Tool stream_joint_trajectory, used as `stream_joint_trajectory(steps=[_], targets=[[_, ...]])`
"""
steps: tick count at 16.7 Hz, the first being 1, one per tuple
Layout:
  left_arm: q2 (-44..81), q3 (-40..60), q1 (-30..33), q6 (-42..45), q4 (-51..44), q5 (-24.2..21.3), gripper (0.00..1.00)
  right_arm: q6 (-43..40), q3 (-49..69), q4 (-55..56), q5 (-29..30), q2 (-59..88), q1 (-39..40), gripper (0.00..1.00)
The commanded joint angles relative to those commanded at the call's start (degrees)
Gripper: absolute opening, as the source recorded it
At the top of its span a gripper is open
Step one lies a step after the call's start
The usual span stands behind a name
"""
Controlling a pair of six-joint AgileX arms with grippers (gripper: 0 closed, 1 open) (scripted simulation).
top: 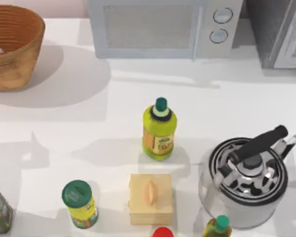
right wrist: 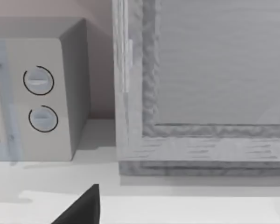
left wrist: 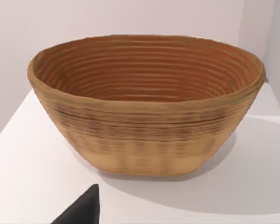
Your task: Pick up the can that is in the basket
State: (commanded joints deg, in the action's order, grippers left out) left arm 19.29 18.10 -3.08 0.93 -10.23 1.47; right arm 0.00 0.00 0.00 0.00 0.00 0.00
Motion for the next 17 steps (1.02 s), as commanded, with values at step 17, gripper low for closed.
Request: stream_joint_trajectory(steps=[17], targets=[[95.8,92.3,-4.3,6.3,-48.7,-4.2,1.0,0.0,0.0,0.0,0.0,0.0,0.0,1.0]])
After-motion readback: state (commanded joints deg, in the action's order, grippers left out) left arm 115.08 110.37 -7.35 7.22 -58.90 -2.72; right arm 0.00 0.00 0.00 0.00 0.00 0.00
